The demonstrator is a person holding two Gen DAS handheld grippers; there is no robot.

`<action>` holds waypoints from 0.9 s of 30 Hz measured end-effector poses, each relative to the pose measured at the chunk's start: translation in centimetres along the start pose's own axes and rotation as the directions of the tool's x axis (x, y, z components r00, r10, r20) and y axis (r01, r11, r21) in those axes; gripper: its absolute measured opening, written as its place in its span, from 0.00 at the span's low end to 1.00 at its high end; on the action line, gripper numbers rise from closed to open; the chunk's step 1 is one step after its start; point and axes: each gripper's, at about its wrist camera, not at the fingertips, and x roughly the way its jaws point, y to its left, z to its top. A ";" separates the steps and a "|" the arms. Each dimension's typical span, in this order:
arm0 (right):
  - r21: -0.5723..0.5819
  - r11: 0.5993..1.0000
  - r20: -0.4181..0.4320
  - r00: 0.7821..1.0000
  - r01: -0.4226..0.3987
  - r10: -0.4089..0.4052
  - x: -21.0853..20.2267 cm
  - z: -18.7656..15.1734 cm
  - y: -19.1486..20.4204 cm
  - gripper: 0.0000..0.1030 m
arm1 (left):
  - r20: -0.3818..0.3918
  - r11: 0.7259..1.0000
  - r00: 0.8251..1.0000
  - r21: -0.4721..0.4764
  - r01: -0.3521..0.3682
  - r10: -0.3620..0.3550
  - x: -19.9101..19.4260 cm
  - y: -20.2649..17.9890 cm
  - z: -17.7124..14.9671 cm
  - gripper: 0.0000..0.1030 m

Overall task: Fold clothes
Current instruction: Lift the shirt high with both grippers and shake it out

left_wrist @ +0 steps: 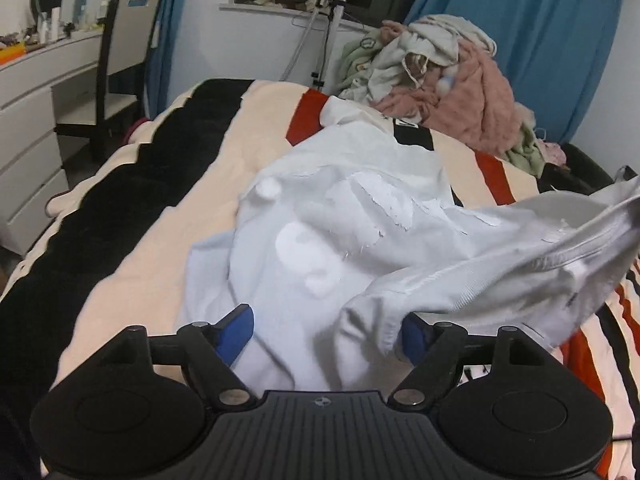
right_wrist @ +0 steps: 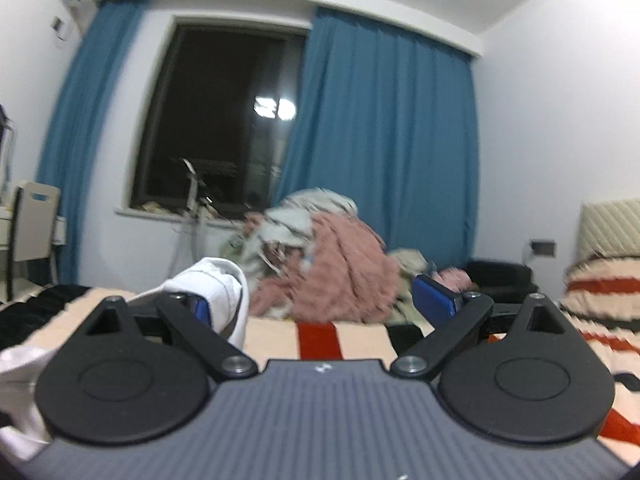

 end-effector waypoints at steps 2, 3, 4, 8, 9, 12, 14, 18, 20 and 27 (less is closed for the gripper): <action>-0.006 1.000 -0.046 0.998 0.031 -0.031 1.0 -0.7 -0.3 0.93 | 0.060 0.999 0.998 -0.034 -0.010 0.012 -1.6 0.6 -0.5 0.76; -0.014 0.999 -0.073 0.996 0.042 -0.043 1.5 -1.1 -0.4 0.93 | 0.102 0.998 0.995 -0.062 -0.013 0.019 -2.5 0.9 -0.6 0.78; -0.022 0.999 -0.109 0.993 0.045 -0.047 2.1 -1.7 -0.5 0.93 | 0.141 0.996 0.990 -0.088 -0.014 0.027 -3.2 1.3 -0.6 0.81; -0.025 0.999 -0.261 0.965 0.028 -0.033 4.0 -3.9 -0.9 0.93 | 0.231 0.987 0.970 -0.156 -0.033 0.069 -4.8 2.2 -0.3 0.82; -0.019 0.999 -0.261 0.965 0.028 -0.032 3.9 -3.8 -0.9 0.93 | 0.248 0.986 0.966 -0.166 -0.032 0.073 -5.1 2.3 -0.2 0.82; -0.004 1.000 -0.262 0.964 0.030 -0.030 3.6 -3.5 -0.8 0.93 | 0.327 0.987 0.943 -0.163 -0.014 0.067 -6.6 2.2 0.6 0.84; 0.023 0.999 -0.223 0.975 0.023 -0.017 3.1 -1.7 -1.0 0.93 | 0.421 0.986 0.905 -0.165 0.001 0.069 -8.8 2.2 2.1 0.86; 0.053 0.999 -0.092 0.996 -0.013 0.018 1.9 6.2 -1.7 0.93 | 0.578 0.984 0.812 -0.175 0.018 0.088 -14.1 1.7 6.1 0.88; 0.054 0.998 -0.035 0.999 -0.027 0.028 1.2 11.0 -2.0 0.93 | 0.644 0.986 0.759 -0.165 0.013 0.097 -17.7 1.0 9.1 0.88; 0.045 0.997 0.160 0.986 -0.059 0.051 -1.2 27.8 -3.2 0.93 | 0.787 0.994 0.616 -0.041 0.098 -0.028 -30.6 -1.9 20.0 0.88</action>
